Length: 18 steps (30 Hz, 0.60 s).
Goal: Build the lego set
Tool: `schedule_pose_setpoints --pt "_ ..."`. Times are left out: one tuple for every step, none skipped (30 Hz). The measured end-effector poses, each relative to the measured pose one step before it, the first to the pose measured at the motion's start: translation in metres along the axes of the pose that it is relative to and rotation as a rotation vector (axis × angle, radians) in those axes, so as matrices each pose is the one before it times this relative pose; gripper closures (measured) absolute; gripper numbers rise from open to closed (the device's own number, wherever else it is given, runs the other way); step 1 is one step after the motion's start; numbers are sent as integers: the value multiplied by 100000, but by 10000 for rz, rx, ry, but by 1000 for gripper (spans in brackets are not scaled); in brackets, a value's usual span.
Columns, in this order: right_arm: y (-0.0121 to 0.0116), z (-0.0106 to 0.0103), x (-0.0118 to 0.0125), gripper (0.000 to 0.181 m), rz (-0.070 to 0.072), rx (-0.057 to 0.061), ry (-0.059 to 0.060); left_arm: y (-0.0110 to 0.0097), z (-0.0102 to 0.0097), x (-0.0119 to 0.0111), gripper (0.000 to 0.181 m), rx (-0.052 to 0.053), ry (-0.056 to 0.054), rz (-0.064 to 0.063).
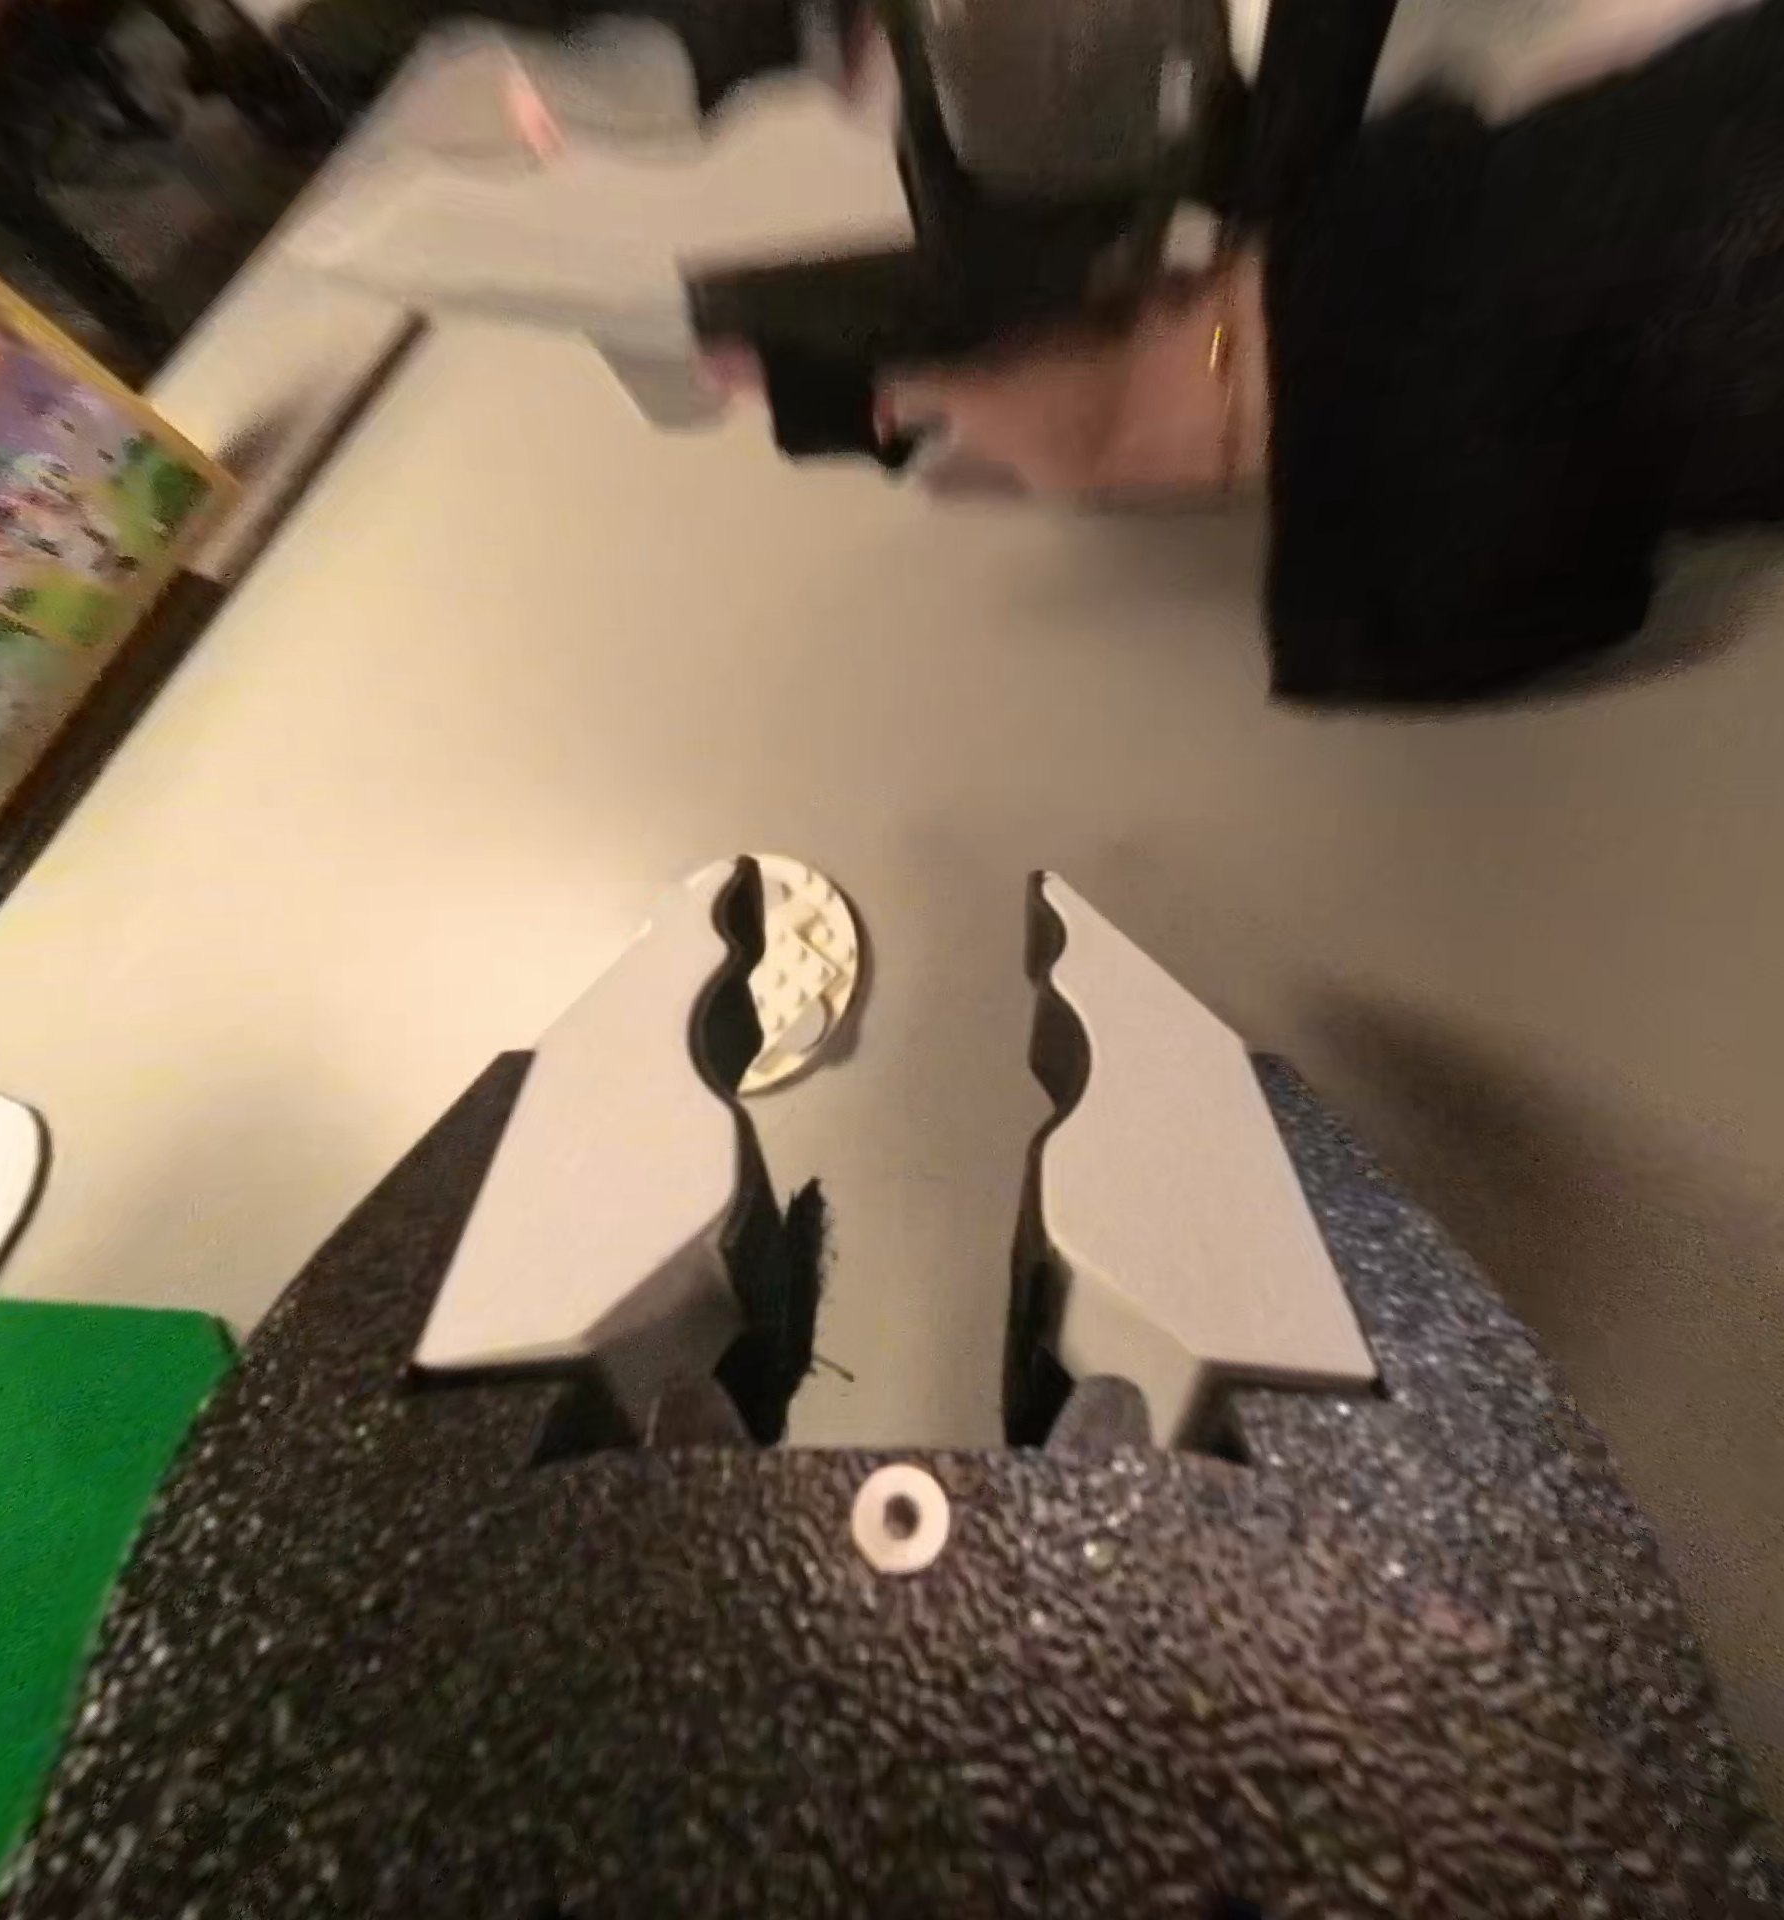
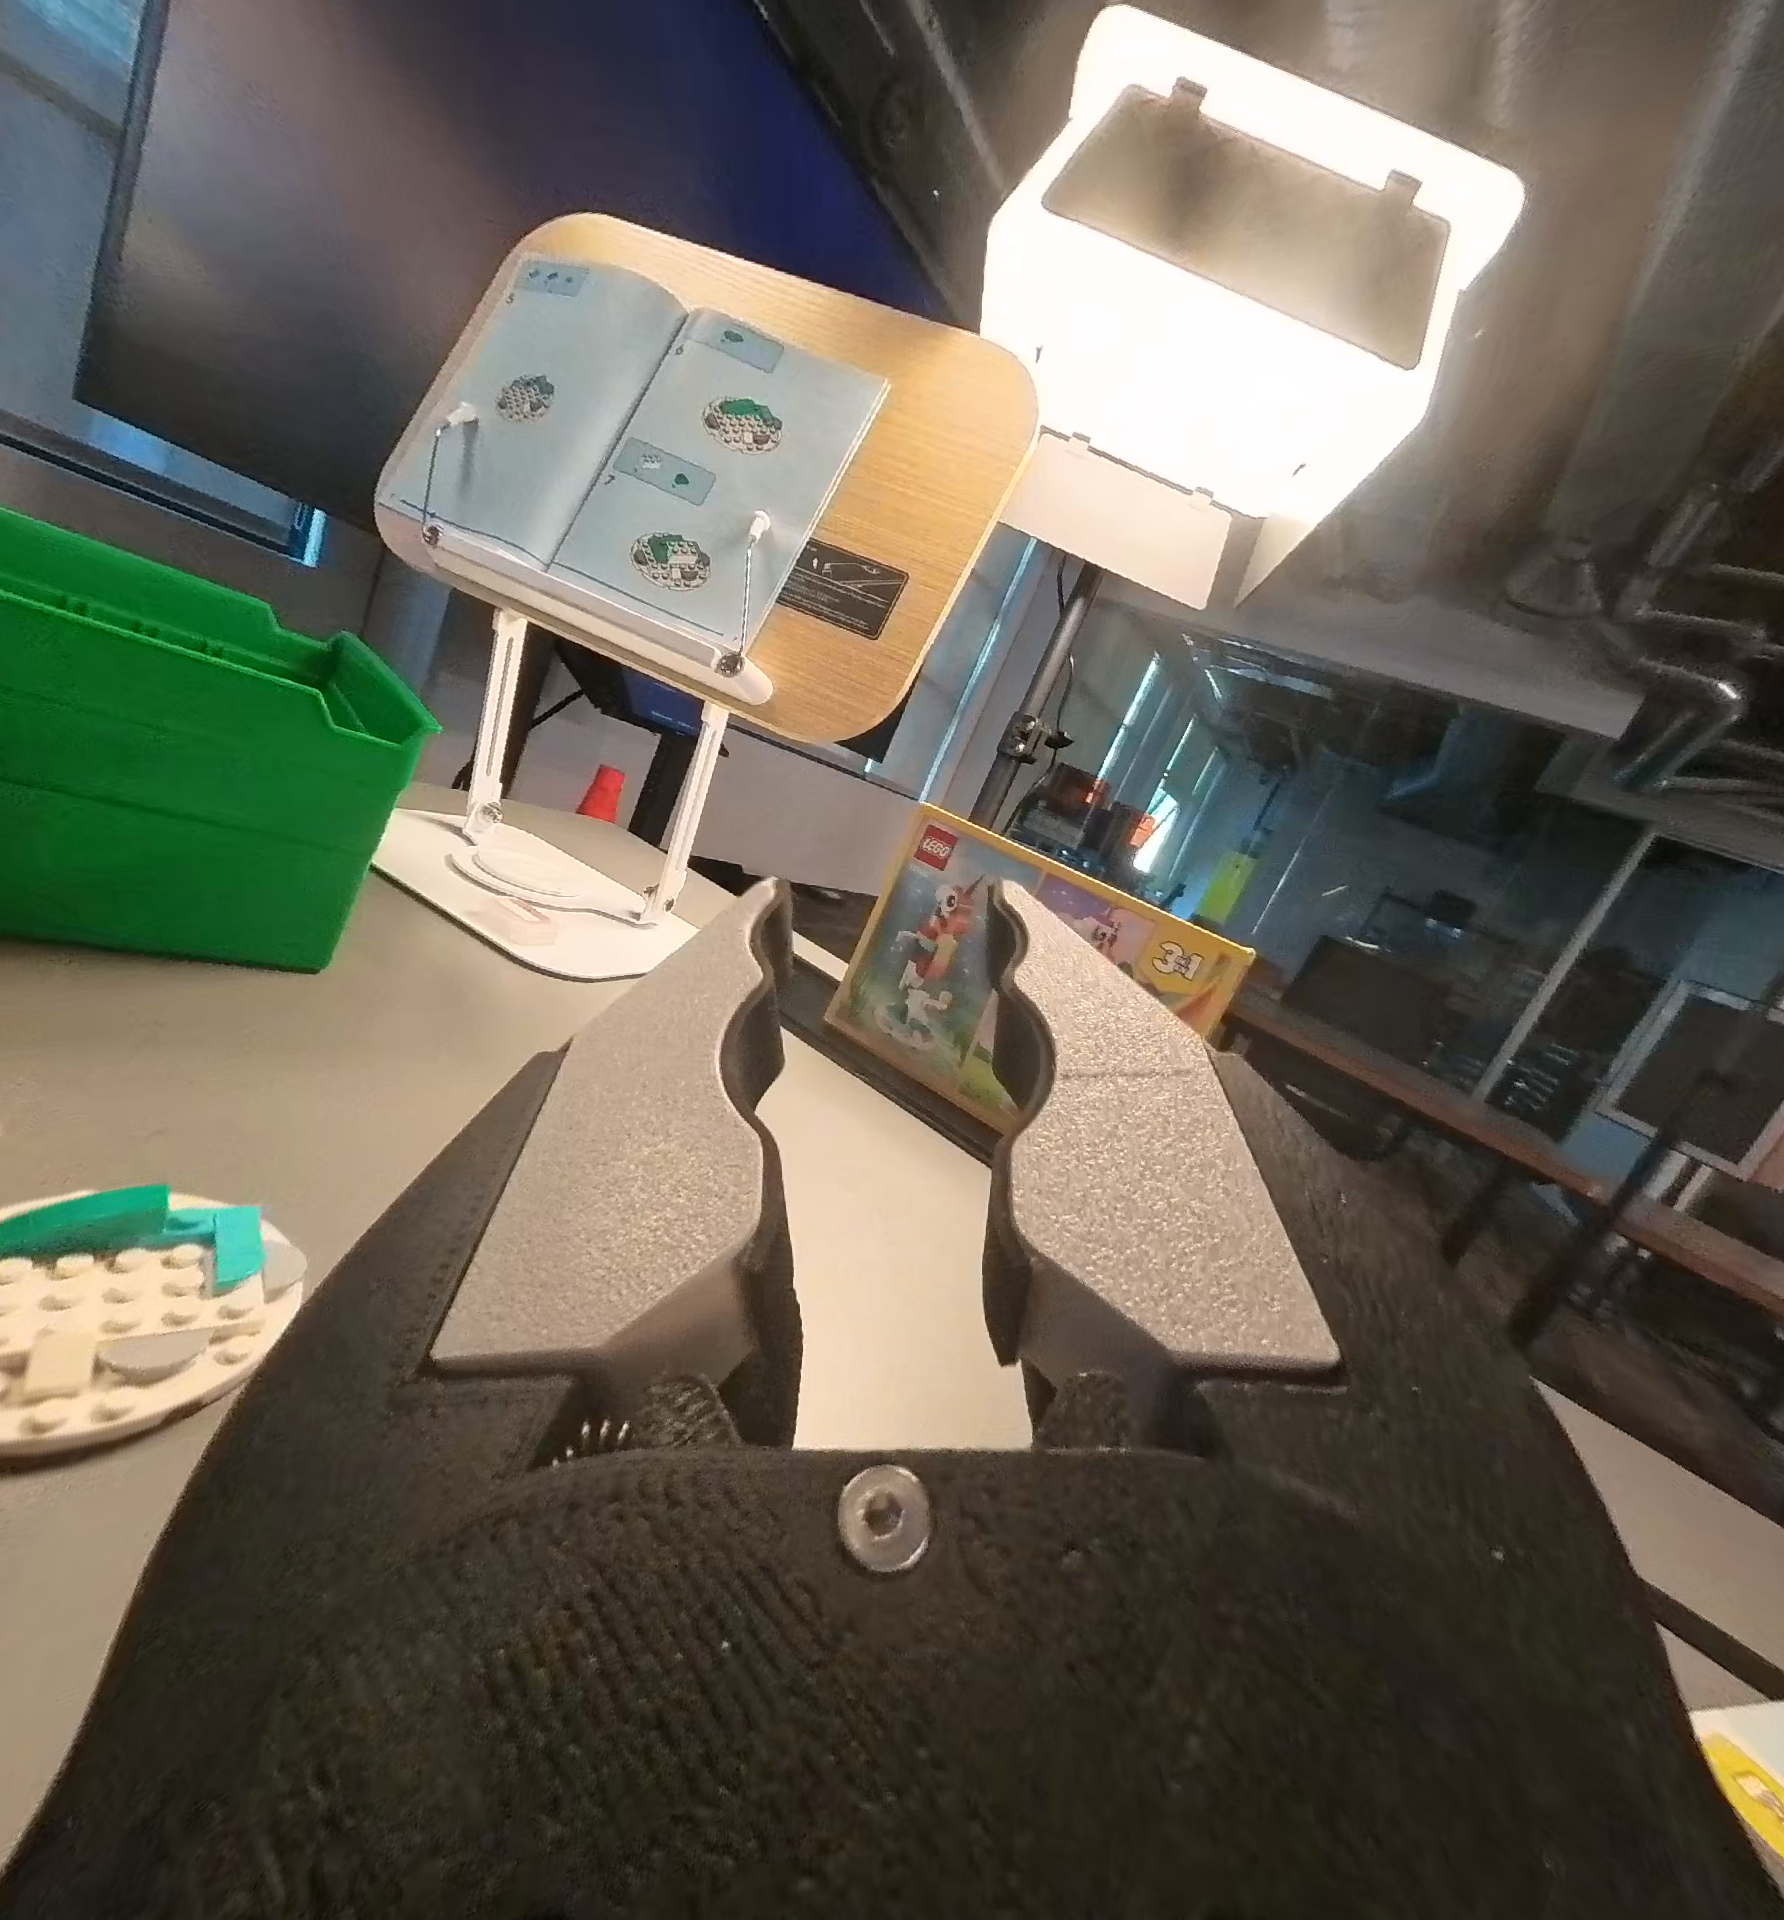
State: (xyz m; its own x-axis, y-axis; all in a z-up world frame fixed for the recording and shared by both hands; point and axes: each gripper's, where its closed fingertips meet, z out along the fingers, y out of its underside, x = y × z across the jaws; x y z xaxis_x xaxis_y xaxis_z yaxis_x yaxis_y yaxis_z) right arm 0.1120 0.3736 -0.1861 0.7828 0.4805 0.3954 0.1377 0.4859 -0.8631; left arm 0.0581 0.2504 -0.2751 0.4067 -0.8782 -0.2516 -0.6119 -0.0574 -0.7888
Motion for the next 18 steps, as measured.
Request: schedule_pose_setpoints --pt "-6 -56 61 146 27 3 7 -1246 -1307 -217 137 750 -140 -432" --pt "-32 -98 49 146 15 5 4 -1212 -1493 26 138 665 -41 -343" --pt "-48 -132 93 146 12 7 16 -1198 -1708 -22 138 598 -106 -369" --pt "-78 -167 116 146 38 22 33 -1297 -1953 -131 139 639 -202 -291" --pt "-96 -142 134 146 76 34 38 -1327 -2173 -127 139 608 -185 -198" --pt "-82 -126 142 146 103 34 41 -1307 -2320 -495 139 562 -390 -177" --pt "-69 -73 144 146 108 28 51 -1161 -2419 -931 140 463 -575 -140" --pt "-13 -33 134 146 96 20 45 -920 -2438 -1494 140 326 -779 -135" --pt "42 22 101 146 77 0 31 -584 -2408 -2222 144 149 -1052 -179" --pt "87 57 67 146 58 -20 18 -132 -2287 -2907 149 -104 -1281 -181" --pt "113 81 20 146 47 -32 6 278 -2038 -3353 153 -303 -1359 -161" --pt "121 98 -5 146 41 -36 -6 597 -1514 -3211 155 -436 -1088 -147" --pt "93 85 -60 147 36 -25 -21 931 -907 -2681 155 -556 -690 -151" --pt "61 92 -91 147 16 -16 -37 1320 -345 -2013 154 -770 -331 -212" --pt "71 80 -101 147 -17 -24 -40 1578 143 -1338 150 -927 -37 -186" --pt "57 83 -109 147 -35 -29 -33 1871 535 -837 144 -1135 140 -115" --pt "44 55 -110 147 -28 -18 -38 1973 836 -449 142 -1248 276 -68" --pt "30 61 -145 147 -20 -15 -62 1407 1005 -270 138 -967 259 -47"
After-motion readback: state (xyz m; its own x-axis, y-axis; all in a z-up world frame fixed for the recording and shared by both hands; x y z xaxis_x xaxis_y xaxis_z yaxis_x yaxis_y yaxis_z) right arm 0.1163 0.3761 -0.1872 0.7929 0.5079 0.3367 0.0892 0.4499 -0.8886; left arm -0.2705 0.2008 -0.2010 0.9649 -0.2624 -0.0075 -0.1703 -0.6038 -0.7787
